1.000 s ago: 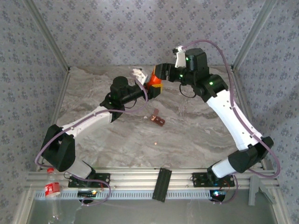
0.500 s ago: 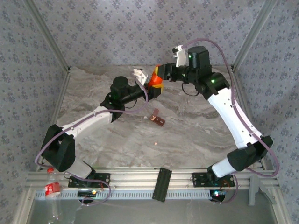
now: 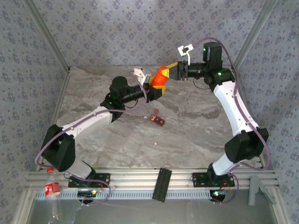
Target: Sort the pills into containers
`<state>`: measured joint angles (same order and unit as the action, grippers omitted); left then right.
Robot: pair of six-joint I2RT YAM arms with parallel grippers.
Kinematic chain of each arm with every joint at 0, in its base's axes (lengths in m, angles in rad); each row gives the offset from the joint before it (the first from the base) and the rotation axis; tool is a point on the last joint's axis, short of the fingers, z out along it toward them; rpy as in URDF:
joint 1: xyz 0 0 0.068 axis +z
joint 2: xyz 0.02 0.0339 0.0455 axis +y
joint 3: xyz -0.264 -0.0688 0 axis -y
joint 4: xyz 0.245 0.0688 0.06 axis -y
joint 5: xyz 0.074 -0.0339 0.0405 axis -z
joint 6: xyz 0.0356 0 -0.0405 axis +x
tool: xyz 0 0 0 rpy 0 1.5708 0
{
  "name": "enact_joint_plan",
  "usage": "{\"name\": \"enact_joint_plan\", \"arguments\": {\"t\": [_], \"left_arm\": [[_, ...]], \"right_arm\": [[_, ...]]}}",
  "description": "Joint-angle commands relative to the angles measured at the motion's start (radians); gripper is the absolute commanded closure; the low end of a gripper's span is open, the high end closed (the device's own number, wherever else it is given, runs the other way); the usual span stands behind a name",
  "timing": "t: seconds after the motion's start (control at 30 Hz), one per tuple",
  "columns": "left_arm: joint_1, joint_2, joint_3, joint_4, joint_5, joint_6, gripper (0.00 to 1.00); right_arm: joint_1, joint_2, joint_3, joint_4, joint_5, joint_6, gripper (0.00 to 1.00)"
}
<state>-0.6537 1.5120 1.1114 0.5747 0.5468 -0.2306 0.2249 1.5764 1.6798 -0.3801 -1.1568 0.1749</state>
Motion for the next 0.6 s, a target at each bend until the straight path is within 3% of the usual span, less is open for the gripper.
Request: {"name": "enact_joint_plan", "arguments": {"t": [0.0, 0.03, 0.07, 0.1, 0.13, 0.3, 0.43, 0.57], "left_arm": [[0.009, -0.039, 0.010, 0.095, 0.006, -0.023, 1.00], [0.010, -0.040, 0.006, 0.100, -0.006, -0.018, 1.00], [0.009, -0.042, 0.005, 0.090, -0.019, -0.012, 1.00], [0.008, -0.045, 0.007, 0.078, -0.036, 0.000, 1.00], [0.008, -0.047, 0.004, 0.069, -0.053, 0.016, 1.00], [0.003, -0.062, -0.003, 0.022, -0.108, 0.093, 1.00], [-0.014, -0.064, 0.006, -0.035, -0.135, 0.168, 1.00], [-0.039, -0.058, 0.023, -0.089, -0.161, 0.234, 1.00]], "right_arm": [[-0.008, -0.029, -0.023, 0.059, -0.007, -0.020, 0.78], [-0.003, -0.039, -0.039, 0.063, 0.045, -0.005, 0.53], [0.000, -0.054, -0.057, 0.067, 0.091, 0.007, 0.37], [0.000, -0.074, -0.079, 0.091, 0.150, 0.047, 0.27], [-0.001, -0.095, -0.107, 0.131, 0.209, 0.098, 0.23], [0.008, -0.182, -0.140, 0.184, 0.442, 0.307, 0.16], [0.067, -0.178, -0.054, 0.018, 0.624, 0.350, 0.14], [0.126, -0.126, 0.039, -0.113, 0.730, 0.389, 0.11]]}}
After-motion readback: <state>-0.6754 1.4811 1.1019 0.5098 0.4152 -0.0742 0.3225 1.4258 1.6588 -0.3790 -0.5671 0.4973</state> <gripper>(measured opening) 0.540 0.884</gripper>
